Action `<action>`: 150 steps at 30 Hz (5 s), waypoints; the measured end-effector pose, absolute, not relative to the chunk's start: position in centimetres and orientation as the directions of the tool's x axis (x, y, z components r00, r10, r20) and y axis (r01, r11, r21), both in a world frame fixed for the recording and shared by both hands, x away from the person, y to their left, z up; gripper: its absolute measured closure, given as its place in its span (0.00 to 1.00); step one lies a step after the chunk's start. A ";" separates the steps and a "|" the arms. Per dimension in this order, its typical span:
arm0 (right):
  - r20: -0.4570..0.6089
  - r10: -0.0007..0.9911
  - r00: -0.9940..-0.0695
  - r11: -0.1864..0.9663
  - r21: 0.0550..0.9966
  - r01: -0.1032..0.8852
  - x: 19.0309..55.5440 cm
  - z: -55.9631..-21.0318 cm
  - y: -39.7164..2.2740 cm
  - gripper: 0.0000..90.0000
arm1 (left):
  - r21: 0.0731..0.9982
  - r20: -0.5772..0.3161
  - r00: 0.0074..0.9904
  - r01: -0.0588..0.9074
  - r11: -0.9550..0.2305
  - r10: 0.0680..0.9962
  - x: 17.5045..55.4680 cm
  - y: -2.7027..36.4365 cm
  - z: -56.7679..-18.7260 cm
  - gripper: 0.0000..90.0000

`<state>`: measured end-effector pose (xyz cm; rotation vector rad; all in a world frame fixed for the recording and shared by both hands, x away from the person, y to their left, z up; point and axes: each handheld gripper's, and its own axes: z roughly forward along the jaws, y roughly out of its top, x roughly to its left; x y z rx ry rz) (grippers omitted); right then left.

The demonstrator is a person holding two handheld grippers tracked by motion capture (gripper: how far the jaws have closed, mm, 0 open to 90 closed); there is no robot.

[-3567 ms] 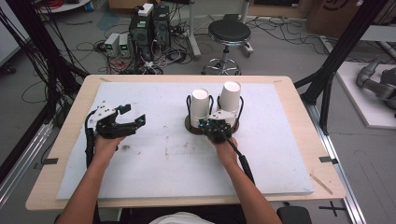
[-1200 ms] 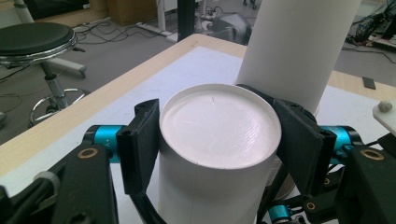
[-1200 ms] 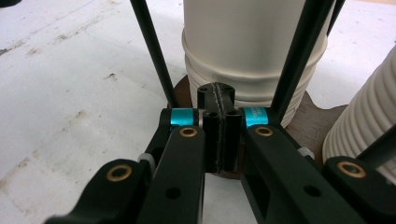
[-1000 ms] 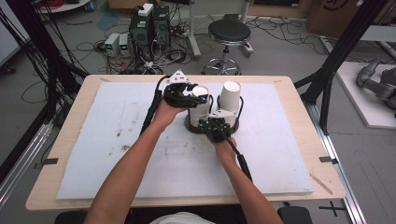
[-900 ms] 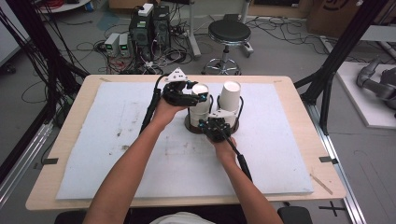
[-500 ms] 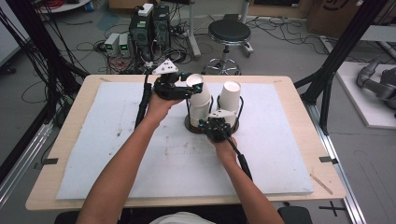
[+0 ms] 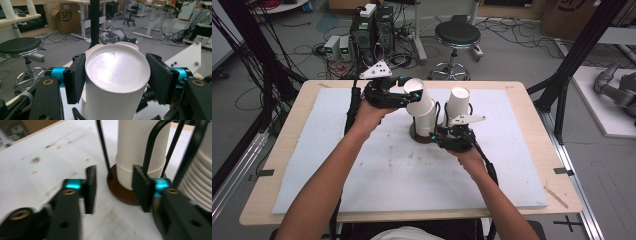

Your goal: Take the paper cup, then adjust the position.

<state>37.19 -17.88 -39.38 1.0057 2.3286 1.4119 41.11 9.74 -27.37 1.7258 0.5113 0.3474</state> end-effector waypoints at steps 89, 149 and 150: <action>0.073 0.294 -0.953 0.287 0.944 0.161 32.9 -40.8 -16.9 0.23 | 0.978 -0.099 0.954 0.146 -0.151 0.284 32.7 10.0 -36.6 0.39; -0.048 0.153 -0.987 0.451 0.892 0.027 32.7 -39.6 -17.3 0.38 | 0.961 -0.122 0.979 0.158 -0.225 0.165 32.7 9.5 -37.1 0.39; -0.039 0.158 -0.987 0.447 0.894 0.036 32.8 -39.7 -17.3 0.35 | 0.962 -0.123 0.978 0.159 -0.220 0.167 32.8 9.5 -37.1 0.39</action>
